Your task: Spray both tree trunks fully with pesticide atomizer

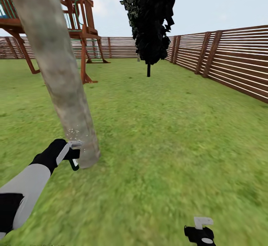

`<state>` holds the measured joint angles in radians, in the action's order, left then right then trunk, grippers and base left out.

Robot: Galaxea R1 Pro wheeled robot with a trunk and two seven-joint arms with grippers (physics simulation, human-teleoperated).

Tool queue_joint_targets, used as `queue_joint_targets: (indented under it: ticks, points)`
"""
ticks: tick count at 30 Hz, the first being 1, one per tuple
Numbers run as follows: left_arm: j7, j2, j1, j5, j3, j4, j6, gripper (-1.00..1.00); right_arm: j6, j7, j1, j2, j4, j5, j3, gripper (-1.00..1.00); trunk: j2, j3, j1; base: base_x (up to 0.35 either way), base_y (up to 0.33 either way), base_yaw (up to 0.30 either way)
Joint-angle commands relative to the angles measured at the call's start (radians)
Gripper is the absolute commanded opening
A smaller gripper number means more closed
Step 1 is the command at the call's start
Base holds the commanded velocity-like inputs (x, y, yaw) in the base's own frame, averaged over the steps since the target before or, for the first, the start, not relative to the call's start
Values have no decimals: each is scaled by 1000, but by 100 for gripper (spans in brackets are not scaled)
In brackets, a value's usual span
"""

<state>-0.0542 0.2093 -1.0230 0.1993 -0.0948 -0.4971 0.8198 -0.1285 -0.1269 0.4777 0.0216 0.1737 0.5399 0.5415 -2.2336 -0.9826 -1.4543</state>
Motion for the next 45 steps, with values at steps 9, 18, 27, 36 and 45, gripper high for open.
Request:
queue_joint_targets:
  ticks: [9, 18, 27, 36, 45]
  points:
    - [-6, 9, 35, 9, -8, 2, -5, -100, -5, -2, 1, 0, -2, 9, 8, 100, 0, -1, 0, 138, -244, 277]
    - [-7, 5, 35, 9, -8, 2, -5, -100, -5, -2, 1, 3, -2, 9, 8, 100, 0, -1, 0, 146, -244, 158]
    - [-7, 5, 35, 9, -8, -3, -5, -100, -5, -2, 1, 5, -2, 9, 8, 100, 0, -1, 0, 149, -244, 1]
    - [-7, 7, 35, 9, -6, -6, -4, -100, -5, -2, 1, 3, -2, 9, 8, 100, 0, -1, 0, 142, -246, 13]
    - [-5, 9, 28, 12, -6, -14, 2, -100, -4, -2, 1, 1, -2, 9, 8, 100, 0, -1, 0, 30, -271, 258]
